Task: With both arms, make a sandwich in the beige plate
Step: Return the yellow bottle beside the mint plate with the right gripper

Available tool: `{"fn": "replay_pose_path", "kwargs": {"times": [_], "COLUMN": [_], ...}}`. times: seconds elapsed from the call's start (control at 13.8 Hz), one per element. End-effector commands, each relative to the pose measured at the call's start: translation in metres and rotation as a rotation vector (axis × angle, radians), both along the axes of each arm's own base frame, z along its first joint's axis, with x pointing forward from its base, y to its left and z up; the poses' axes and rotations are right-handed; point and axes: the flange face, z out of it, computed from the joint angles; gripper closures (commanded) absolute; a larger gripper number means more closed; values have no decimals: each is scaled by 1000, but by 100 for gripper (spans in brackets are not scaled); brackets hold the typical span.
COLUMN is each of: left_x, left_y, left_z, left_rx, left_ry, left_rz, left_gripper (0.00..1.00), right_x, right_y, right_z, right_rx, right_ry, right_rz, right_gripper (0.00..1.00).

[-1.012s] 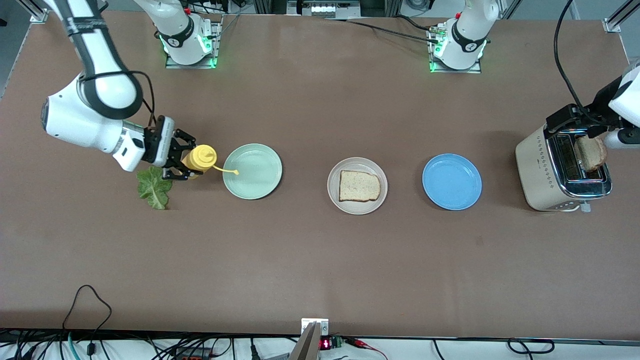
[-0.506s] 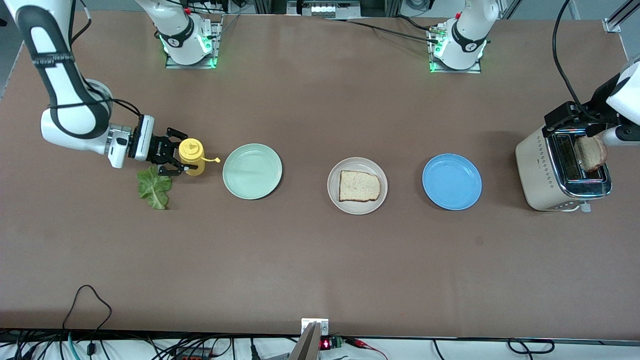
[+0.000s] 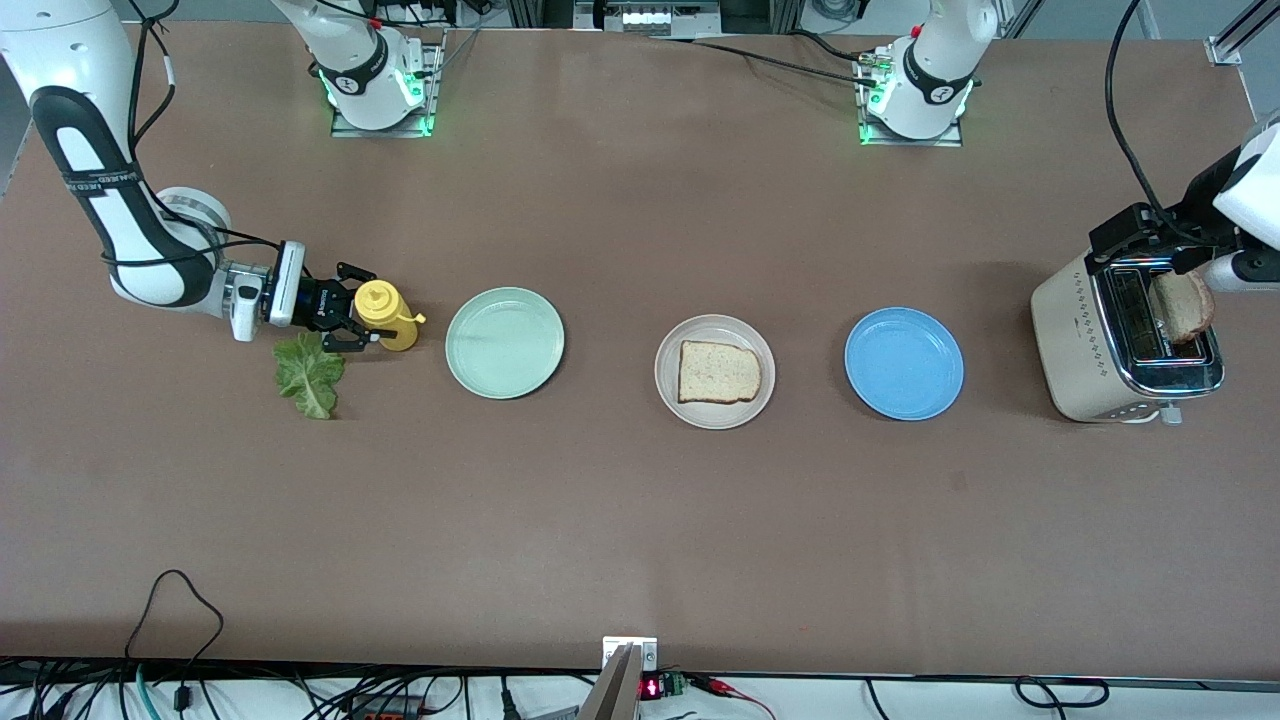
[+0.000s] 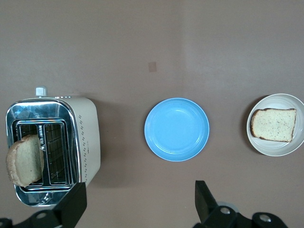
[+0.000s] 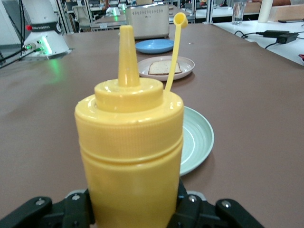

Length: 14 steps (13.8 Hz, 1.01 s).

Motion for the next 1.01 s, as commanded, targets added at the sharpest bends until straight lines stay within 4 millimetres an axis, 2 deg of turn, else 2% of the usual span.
{"fn": "replay_pose_path", "kwargs": {"times": [0.0,0.07,0.14,0.29,0.43,0.65,0.94], "left_x": [-5,-5,-4,-3,-2,1,1], "left_y": [1,-1,0,0,0,1,-2], "left_z": [5,5,5,5,4,0,0], "left_rx": [6,6,6,7,5,4,8], "left_ry": [-17,-17,-17,-19,-17,-19,-19], "left_rz": [-6,-9,-8,-8,-8,-6,-12], "left_gripper": [0,0,0,0,0,0,0], "right_x": [5,5,5,6,6,7,-3], "right_y": [1,-1,-1,-6,-10,-19,-62], "right_z": [5,5,5,6,6,8,10], "right_rx": [56,56,57,56,57,52,19], "right_ry": [-13,-6,-3,-5,-9,-16,-15], "right_rz": [-9,-17,-17,-25,-31,-40,-43], "right_gripper": [80,39,24,20,0,0,0]}}
